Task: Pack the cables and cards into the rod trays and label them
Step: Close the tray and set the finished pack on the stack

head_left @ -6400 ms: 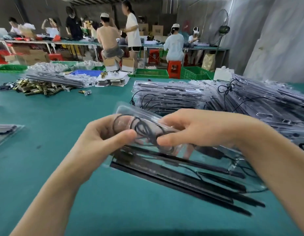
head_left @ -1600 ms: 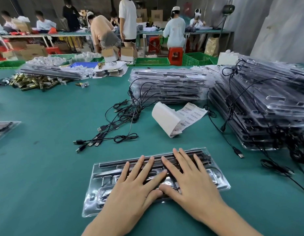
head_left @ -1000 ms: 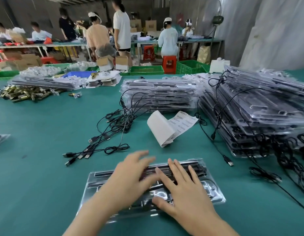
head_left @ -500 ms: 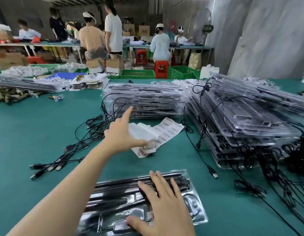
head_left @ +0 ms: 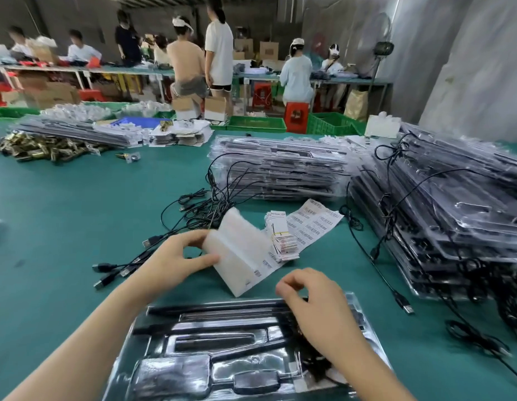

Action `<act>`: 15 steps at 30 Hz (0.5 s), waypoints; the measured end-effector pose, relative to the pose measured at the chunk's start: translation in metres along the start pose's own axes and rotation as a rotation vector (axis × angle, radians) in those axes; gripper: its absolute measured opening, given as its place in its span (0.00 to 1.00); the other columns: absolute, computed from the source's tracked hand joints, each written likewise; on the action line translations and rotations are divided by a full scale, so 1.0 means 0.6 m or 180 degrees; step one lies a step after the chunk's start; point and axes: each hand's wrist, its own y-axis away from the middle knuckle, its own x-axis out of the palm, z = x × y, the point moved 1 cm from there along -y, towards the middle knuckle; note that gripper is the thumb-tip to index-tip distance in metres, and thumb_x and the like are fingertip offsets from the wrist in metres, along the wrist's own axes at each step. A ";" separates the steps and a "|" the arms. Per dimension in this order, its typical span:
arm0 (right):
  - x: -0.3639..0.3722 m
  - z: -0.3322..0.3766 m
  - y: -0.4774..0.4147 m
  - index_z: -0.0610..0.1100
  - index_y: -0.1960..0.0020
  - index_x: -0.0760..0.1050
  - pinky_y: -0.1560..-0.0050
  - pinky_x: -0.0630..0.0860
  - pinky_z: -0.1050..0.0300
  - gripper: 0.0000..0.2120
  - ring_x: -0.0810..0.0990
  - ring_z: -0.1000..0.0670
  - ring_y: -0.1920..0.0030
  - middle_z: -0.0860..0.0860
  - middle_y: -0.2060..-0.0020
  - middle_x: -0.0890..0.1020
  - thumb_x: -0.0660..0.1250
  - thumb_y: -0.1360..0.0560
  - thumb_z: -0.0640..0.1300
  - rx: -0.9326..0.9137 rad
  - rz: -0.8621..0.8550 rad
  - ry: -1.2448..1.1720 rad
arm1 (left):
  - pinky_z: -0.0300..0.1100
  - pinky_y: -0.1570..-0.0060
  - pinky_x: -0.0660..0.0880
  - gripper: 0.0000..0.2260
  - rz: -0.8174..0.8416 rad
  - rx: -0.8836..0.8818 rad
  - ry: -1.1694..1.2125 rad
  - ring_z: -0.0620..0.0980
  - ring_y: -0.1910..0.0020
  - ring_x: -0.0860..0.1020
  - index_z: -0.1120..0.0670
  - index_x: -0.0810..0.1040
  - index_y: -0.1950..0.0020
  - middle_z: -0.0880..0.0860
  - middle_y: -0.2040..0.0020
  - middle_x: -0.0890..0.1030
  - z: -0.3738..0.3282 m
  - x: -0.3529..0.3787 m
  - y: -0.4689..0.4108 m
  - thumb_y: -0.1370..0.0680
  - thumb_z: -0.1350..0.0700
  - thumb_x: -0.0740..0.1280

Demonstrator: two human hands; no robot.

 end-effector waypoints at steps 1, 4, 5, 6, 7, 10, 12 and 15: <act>0.000 0.003 -0.013 0.56 0.56 0.78 0.51 0.70 0.65 0.08 0.76 0.63 0.50 0.61 0.56 0.80 0.66 0.19 0.52 0.0069 -0.0046 -0.0067 | 0.48 0.29 0.68 0.14 0.0121 0.0129 -0.0044 0.37 0.41 0.79 0.42 0.82 0.40 0.42 0.44 0.84 0.001 -0.007 0.002 0.23 0.54 0.76; 0.008 0.018 -0.043 0.57 0.45 0.80 0.46 0.73 0.64 0.08 0.77 0.62 0.47 0.63 0.49 0.81 0.62 0.17 0.52 0.0100 -0.0041 -0.0180 | 0.48 0.29 0.65 0.15 0.0167 0.0302 0.0060 0.40 0.37 0.78 0.42 0.81 0.45 0.42 0.41 0.83 0.013 -0.022 0.010 0.21 0.63 0.72; 0.017 0.029 -0.049 0.57 0.37 0.78 0.40 0.72 0.62 0.11 0.75 0.62 0.41 0.63 0.43 0.79 0.61 0.16 0.52 0.0011 0.0090 -0.0264 | 0.49 0.27 0.64 0.17 0.0087 0.0276 0.0170 0.41 0.36 0.77 0.44 0.82 0.45 0.43 0.40 0.82 0.019 -0.025 0.013 0.22 0.66 0.70; 0.030 0.042 -0.051 0.58 0.31 0.74 0.33 0.68 0.62 0.15 0.72 0.63 0.36 0.63 0.38 0.77 0.60 0.16 0.52 -0.0165 0.0248 -0.0362 | 0.50 0.26 0.64 0.16 -0.0014 0.0245 0.0278 0.43 0.34 0.76 0.48 0.82 0.44 0.44 0.39 0.81 0.024 -0.028 0.017 0.22 0.69 0.69; 0.044 0.057 -0.049 0.59 0.27 0.71 0.30 0.64 0.64 0.17 0.68 0.64 0.33 0.64 0.34 0.74 0.59 0.15 0.52 -0.0413 0.0409 -0.0396 | 0.51 0.26 0.65 0.16 -0.0148 0.0214 0.0359 0.44 0.34 0.76 0.51 0.82 0.43 0.45 0.39 0.79 0.026 -0.029 0.021 0.22 0.70 0.69; 0.092 0.093 -0.036 0.61 0.23 0.66 0.27 0.56 0.67 0.20 0.62 0.61 0.27 0.61 0.26 0.69 0.57 0.15 0.53 -0.1197 0.0679 0.0111 | 0.44 0.41 0.74 0.15 -0.0833 0.0003 0.0575 0.45 0.45 0.79 0.47 0.83 0.46 0.47 0.44 0.81 0.026 -0.039 0.034 0.19 0.66 0.67; 0.116 0.102 -0.030 0.61 0.23 0.65 0.23 0.56 0.57 0.20 0.60 0.55 0.24 0.57 0.23 0.65 0.55 0.15 0.54 -0.1360 0.0760 0.0525 | 0.40 0.55 0.75 0.10 -0.1041 -0.0501 0.0918 0.46 0.55 0.81 0.44 0.83 0.46 0.51 0.49 0.85 0.020 -0.056 0.049 0.15 0.54 0.63; 0.137 0.102 -0.026 0.59 0.21 0.62 0.21 0.54 0.54 0.21 0.57 0.54 0.22 0.56 0.21 0.62 0.55 0.14 0.52 -0.1371 0.0894 0.0735 | 0.42 0.66 0.80 0.21 -0.0273 -0.1165 0.1367 0.53 0.62 0.84 0.51 0.83 0.44 0.57 0.52 0.87 0.025 -0.071 0.079 0.17 0.38 0.57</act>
